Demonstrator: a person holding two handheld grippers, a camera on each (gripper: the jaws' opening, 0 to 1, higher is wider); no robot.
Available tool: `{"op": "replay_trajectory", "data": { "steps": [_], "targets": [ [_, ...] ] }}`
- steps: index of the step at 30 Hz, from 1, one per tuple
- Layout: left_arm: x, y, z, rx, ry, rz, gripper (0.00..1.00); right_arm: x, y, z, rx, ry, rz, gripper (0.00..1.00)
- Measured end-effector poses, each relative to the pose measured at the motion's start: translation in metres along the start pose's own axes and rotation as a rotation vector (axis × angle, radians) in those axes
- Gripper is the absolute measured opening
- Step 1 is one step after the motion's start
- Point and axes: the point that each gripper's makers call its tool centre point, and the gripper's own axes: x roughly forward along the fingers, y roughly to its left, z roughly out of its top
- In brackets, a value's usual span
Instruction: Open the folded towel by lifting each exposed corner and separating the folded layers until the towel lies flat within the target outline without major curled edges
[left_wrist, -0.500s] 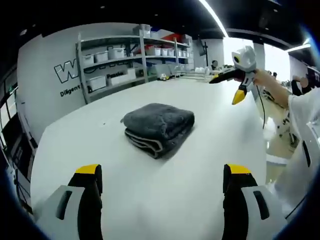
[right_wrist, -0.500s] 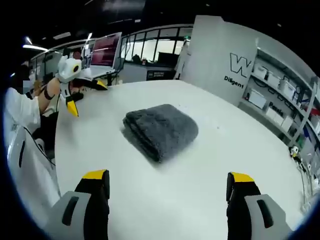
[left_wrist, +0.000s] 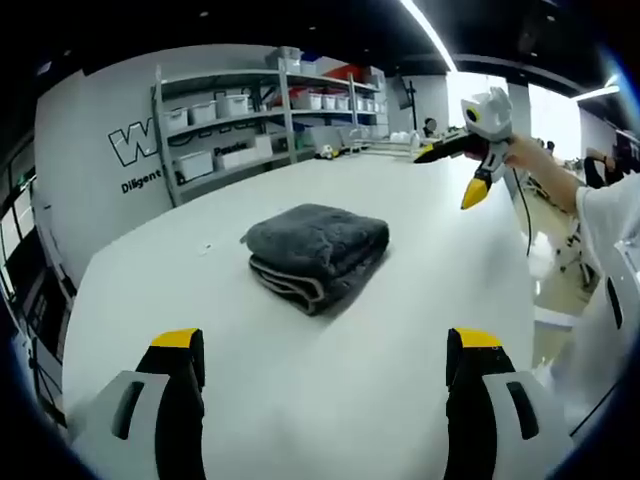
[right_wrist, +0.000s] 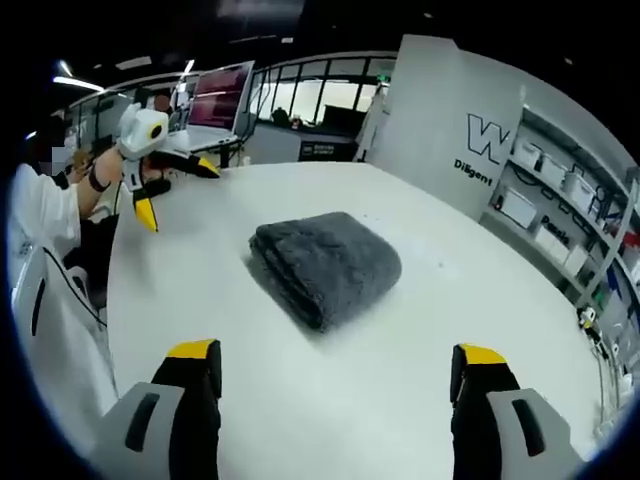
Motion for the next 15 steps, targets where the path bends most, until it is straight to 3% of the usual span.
{"op": "replay_trajectory", "data": {
  "steps": [7,15],
  "targets": [
    [0.001,0.001,-0.005,-0.037,-0.031,0.016,0.99,0.017,0.016,0.021,-0.022,-0.033,0.037,0.96],
    [0.004,-0.002,-0.003,-0.058,-0.122,0.049,0.99,0.043,0.032,0.047,-0.084,-0.060,0.051,0.93]
  ]
}}
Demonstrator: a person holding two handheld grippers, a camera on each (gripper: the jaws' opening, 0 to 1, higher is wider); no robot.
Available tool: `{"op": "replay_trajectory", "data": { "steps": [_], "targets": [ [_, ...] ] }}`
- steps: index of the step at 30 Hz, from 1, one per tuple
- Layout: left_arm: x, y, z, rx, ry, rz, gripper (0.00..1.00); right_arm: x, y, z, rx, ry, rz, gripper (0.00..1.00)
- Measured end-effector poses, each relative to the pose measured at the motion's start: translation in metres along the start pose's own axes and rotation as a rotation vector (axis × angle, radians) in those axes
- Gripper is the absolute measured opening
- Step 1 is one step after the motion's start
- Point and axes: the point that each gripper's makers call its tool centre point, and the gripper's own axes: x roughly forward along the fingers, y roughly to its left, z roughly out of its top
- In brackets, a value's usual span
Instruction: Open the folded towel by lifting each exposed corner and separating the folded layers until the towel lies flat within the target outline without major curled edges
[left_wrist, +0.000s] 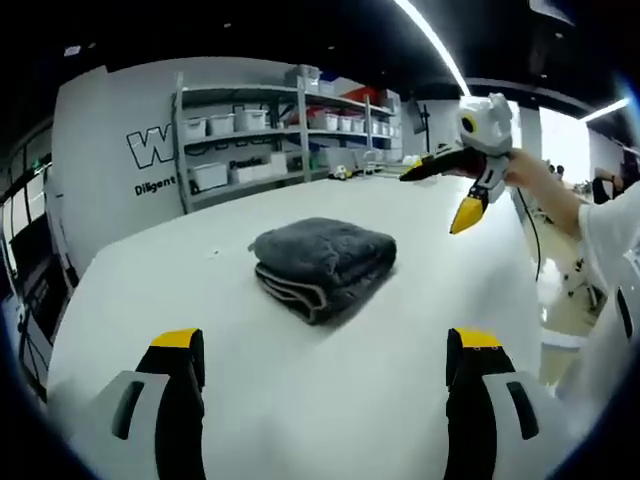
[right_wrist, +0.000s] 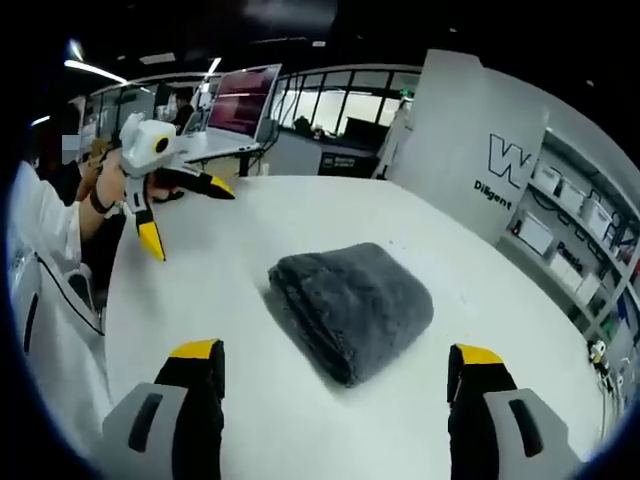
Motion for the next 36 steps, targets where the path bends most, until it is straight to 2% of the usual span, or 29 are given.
{"op": "replay_trajectory", "data": {
  "steps": [5,8,13,18,20,23,26,28,31,33,36],
  "targets": [
    [0.002,-0.007,-0.003,0.001,-0.042,0.025,0.99,0.017,0.004,0.015,-0.041,-0.020,-0.006,0.89],
    [0.002,-0.010,-0.006,0.007,-0.072,0.054,0.99,0.033,0.006,0.025,-0.095,-0.023,-0.015,0.86],
    [-0.005,-0.008,-0.008,0.014,-0.108,0.100,0.99,0.051,0.008,0.035,-0.157,-0.015,-0.029,0.86],
    [-0.014,-0.012,-0.011,0.014,-0.148,0.146,0.99,0.073,0.014,0.042,-0.194,-0.011,-0.021,0.80],
    [-0.015,-0.016,-0.014,0.014,-0.167,0.137,0.99,0.082,0.018,0.043,-0.210,-0.005,-0.012,0.76],
    [-0.017,-0.023,-0.015,-0.058,-0.215,0.112,0.99,0.093,0.021,0.045,-0.222,0.002,0.011,0.71],
    [-0.021,-0.024,-0.021,-0.039,-0.232,0.132,0.99,0.103,0.028,0.044,-0.228,0.008,0.046,0.64],
    [-0.027,-0.022,-0.016,0.031,-0.291,0.178,0.99,0.109,0.032,0.044,-0.231,0.006,0.062,0.59],
    [-0.028,-0.023,-0.022,0.019,-0.278,0.179,0.98,0.115,0.035,0.043,-0.242,0.010,0.077,0.52],
    [-0.026,-0.027,-0.031,-0.046,-0.267,0.154,0.98,0.121,0.037,0.042,-0.257,0.017,0.085,0.47],
    [-0.025,-0.028,-0.036,-0.049,-0.258,0.160,0.98,0.126,0.042,0.040,-0.278,0.023,0.102,0.38]
  ]
}}
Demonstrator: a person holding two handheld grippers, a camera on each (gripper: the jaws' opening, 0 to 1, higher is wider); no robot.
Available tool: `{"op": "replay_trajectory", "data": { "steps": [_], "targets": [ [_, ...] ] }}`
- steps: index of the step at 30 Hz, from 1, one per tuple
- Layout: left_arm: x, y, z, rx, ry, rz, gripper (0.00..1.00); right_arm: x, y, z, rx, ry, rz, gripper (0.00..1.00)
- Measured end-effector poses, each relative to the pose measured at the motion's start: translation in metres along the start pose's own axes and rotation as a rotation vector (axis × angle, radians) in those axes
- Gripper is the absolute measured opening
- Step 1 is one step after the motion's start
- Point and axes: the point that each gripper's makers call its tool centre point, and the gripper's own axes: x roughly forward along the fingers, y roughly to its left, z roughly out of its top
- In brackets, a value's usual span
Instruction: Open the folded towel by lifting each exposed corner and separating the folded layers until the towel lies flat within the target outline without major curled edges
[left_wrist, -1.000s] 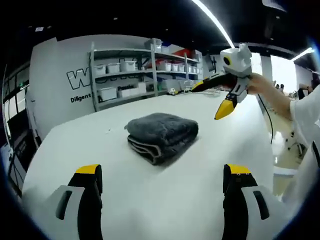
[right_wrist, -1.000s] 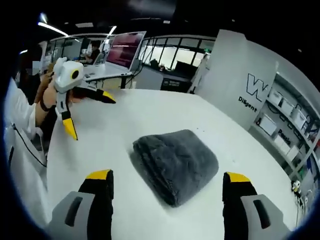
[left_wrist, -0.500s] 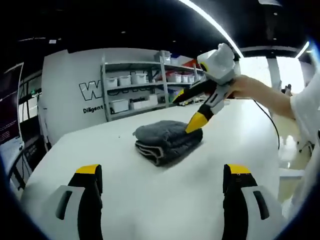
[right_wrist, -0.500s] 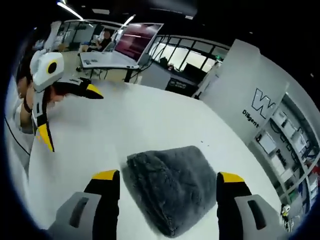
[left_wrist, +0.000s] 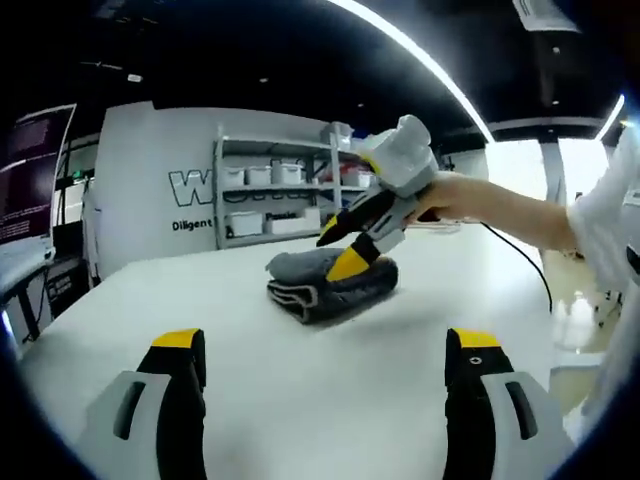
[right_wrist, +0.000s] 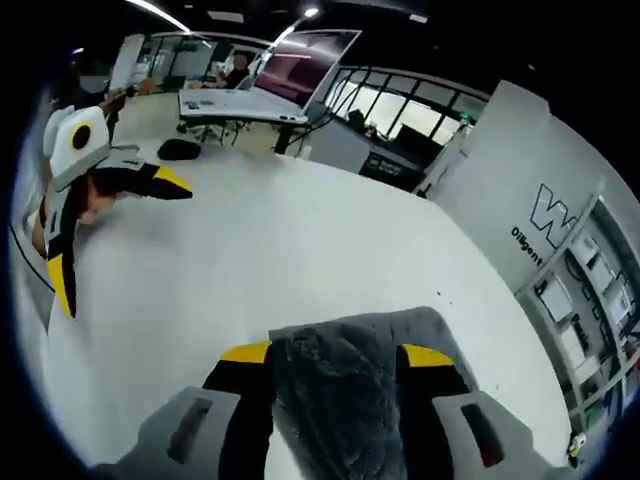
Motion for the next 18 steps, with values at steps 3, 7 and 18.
{"op": "replay_trajectory", "data": {
  "steps": [3,7,18],
  "targets": [
    [-0.0003,0.0012,-0.0041,0.008,0.018,0.006,0.98,0.0036,0.0056,0.0018,-0.023,-0.005,0.026,0.28],
    [-0.0015,0.0042,-0.0066,-0.011,0.019,0.006,0.98,0.0081,0.0077,-0.0002,-0.035,-0.002,0.044,0.19],
    [-0.0019,0.0014,-0.0090,-0.022,0.029,-0.001,0.98,-0.0002,0.0045,0.0022,-0.012,-0.049,0.053,0.02]
  ]
}}
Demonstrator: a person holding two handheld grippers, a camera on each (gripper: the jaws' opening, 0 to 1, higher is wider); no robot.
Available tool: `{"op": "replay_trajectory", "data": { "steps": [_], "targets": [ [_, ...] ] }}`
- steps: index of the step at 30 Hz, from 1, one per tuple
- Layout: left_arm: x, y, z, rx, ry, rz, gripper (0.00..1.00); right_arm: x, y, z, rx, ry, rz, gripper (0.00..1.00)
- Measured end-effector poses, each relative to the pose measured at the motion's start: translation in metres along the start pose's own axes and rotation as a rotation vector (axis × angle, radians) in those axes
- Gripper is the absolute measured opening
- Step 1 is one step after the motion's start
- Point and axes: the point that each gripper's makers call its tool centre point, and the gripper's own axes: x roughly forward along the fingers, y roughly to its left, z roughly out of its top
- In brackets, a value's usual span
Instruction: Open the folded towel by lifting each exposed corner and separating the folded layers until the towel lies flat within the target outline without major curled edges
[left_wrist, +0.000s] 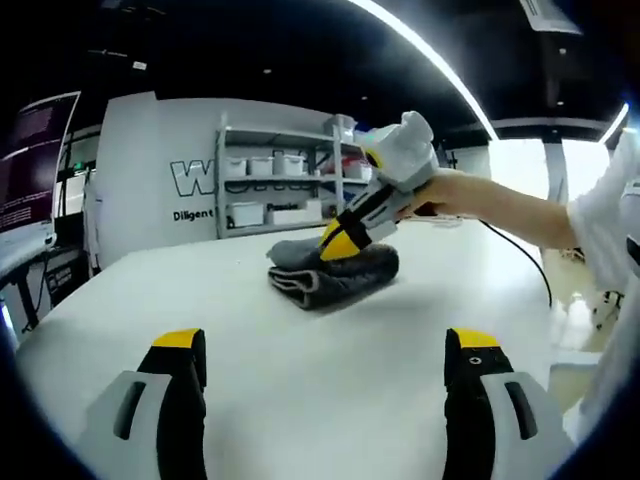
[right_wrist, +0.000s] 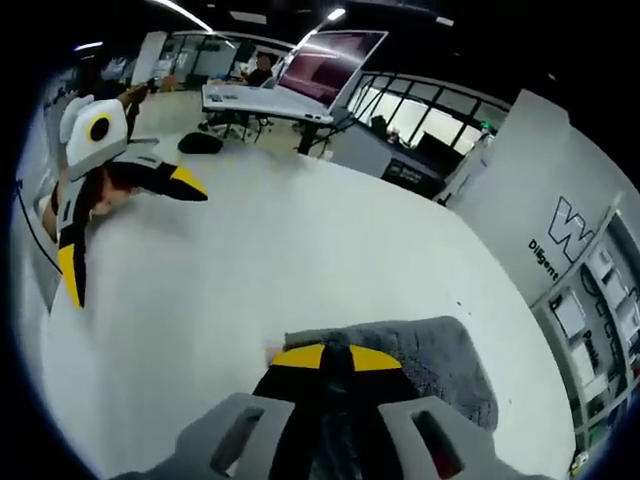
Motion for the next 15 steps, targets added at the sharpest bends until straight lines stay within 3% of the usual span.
{"op": "replay_trajectory", "data": {
  "steps": [15],
  "targets": [
    [-0.001,-0.003,0.001,-0.015,0.000,-0.006,0.98,-0.037,-0.026,0.002,0.091,-0.086,-0.097,0.01]
  ]
}}
